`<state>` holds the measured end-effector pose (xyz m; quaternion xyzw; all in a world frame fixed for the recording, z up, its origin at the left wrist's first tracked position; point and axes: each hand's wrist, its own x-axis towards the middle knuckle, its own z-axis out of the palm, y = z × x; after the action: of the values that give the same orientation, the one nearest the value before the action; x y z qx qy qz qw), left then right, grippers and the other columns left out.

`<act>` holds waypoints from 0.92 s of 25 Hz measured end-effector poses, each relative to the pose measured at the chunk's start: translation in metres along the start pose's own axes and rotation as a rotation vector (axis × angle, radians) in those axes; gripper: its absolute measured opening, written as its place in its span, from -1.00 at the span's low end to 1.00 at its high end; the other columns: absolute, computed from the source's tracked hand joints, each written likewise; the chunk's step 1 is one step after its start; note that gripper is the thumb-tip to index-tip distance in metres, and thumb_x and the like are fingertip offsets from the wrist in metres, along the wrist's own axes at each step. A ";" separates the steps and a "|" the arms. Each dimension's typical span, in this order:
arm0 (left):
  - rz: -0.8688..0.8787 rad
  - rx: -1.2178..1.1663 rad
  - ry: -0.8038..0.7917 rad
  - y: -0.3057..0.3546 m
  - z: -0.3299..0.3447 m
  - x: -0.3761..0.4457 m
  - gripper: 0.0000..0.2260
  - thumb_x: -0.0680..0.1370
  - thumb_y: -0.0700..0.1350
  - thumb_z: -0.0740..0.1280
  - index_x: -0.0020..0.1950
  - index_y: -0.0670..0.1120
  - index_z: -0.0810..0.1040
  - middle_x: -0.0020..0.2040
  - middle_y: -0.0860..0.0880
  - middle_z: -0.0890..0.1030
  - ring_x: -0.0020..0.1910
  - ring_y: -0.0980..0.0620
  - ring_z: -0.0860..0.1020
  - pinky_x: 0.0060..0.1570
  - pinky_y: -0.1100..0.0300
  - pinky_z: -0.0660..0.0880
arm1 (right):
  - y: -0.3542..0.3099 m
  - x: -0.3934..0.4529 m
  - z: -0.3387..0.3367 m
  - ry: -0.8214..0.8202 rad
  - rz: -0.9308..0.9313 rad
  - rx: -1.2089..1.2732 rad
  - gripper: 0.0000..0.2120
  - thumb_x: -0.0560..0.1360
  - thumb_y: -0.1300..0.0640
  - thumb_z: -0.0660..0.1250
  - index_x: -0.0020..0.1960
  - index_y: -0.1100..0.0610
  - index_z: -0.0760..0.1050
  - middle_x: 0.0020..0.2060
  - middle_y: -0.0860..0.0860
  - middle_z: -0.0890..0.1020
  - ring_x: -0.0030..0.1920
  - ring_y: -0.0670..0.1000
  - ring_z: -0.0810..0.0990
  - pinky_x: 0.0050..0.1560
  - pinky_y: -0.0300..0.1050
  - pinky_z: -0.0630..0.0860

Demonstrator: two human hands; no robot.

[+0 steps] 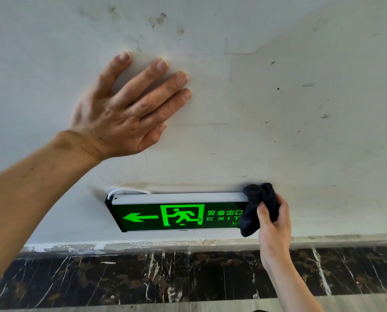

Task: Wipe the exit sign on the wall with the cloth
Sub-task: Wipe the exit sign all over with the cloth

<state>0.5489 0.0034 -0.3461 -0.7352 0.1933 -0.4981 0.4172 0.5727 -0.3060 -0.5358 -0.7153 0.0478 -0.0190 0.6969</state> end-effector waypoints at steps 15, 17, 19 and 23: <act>-0.002 -0.002 0.000 -0.001 -0.001 -0.001 -0.45 0.55 -0.01 0.19 0.54 -0.13 0.29 0.50 -0.10 0.31 0.44 -0.18 0.33 0.39 -0.22 0.15 | 0.056 0.001 -0.007 -0.068 0.216 -0.160 -0.73 0.58 0.15 0.24 0.25 -0.04 0.45 0.09 0.00 0.59 0.12 0.06 0.52 0.09 0.02 0.41; -0.003 -0.011 -0.003 -0.001 -0.001 -0.001 -0.46 0.56 -0.03 0.19 0.54 -0.14 0.29 0.49 -0.11 0.31 0.44 -0.18 0.33 0.39 -0.22 0.15 | 0.061 -0.001 -0.005 -0.073 0.235 -0.227 -0.73 0.58 0.14 0.23 0.26 -0.03 0.44 0.08 0.02 0.59 0.10 0.07 0.52 0.07 0.04 0.42; -0.002 -0.024 -0.010 -0.001 -0.002 -0.001 -0.46 0.56 -0.04 0.20 0.54 -0.14 0.28 0.49 -0.11 0.32 0.45 -0.19 0.32 0.39 -0.23 0.15 | 0.063 0.001 -0.007 -0.093 0.233 -0.287 -0.73 0.58 0.15 0.22 0.26 -0.03 0.44 0.04 0.04 0.59 0.05 0.08 0.53 0.02 0.03 0.42; -0.006 -0.031 -0.017 -0.003 -0.003 -0.001 -0.46 0.57 -0.04 0.21 0.54 -0.14 0.29 0.50 -0.11 0.32 0.45 -0.18 0.32 0.41 -0.21 0.13 | 0.072 0.004 -0.019 -0.398 0.514 -0.506 -0.79 0.57 0.22 0.22 0.18 0.04 0.44 -0.05 0.07 0.63 -0.07 0.07 0.60 -0.14 -0.03 0.49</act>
<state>0.5456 0.0046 -0.3433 -0.7465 0.1950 -0.4899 0.4057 0.5720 -0.3271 -0.6073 -0.8187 0.0924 0.3065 0.4766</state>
